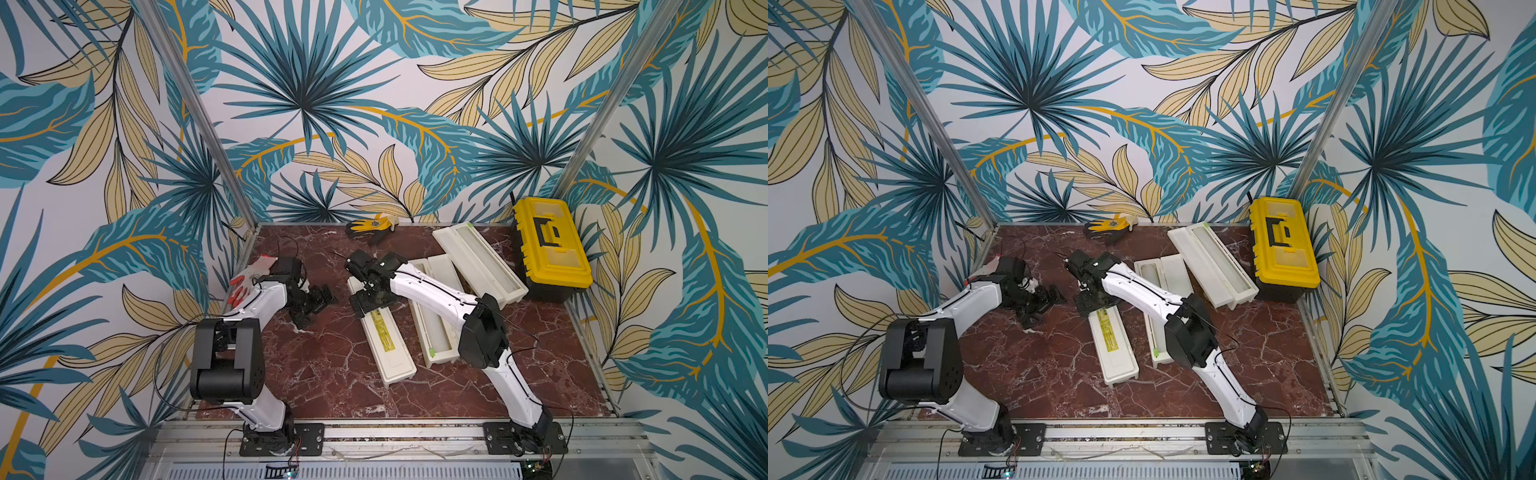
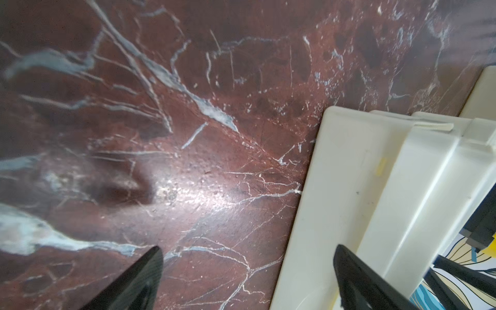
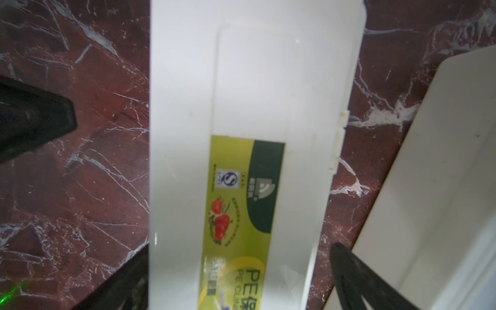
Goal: Put plastic wrap rolls into dispensers
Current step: Close the lid on the plastic wrap cutting box.
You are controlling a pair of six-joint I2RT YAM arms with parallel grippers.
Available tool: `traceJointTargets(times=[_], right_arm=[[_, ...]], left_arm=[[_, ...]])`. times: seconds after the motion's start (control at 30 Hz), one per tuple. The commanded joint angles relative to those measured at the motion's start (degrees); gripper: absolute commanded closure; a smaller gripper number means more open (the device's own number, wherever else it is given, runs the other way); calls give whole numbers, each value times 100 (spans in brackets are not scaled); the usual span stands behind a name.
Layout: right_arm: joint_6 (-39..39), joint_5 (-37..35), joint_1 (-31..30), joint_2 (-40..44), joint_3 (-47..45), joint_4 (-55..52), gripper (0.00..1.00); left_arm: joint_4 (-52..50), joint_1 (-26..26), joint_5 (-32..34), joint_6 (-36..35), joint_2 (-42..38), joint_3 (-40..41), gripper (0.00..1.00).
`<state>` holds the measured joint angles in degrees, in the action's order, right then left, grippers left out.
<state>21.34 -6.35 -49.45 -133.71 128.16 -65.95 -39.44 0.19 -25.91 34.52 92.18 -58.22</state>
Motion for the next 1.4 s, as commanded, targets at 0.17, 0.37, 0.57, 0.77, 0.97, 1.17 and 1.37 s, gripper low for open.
traceJointTargets(times=[0.17,0.37,0.57,0.77,0.97,1.17,1.37], right_arm=[[97,146,32,247,-378,-235,1],[249,181,28,356,-794,56,8],[318,153,15,406,-881,152,20],[361,-78,-42,681,-891,159,26],[309,-470,-92,873,-817,66,28],[283,-554,-93,680,-634,19,27],[318,-420,-105,393,-321,8,27]], left_arm=[[-2,-126,51,90,-130,118,0],[-1,-140,58,90,-139,117,0],[-1,-135,55,63,-104,118,0],[-2,-136,52,28,-78,102,0],[-2,-138,59,3,-69,91,0],[1,-137,69,-8,-60,100,0],[-2,-133,78,-16,-38,103,0]])
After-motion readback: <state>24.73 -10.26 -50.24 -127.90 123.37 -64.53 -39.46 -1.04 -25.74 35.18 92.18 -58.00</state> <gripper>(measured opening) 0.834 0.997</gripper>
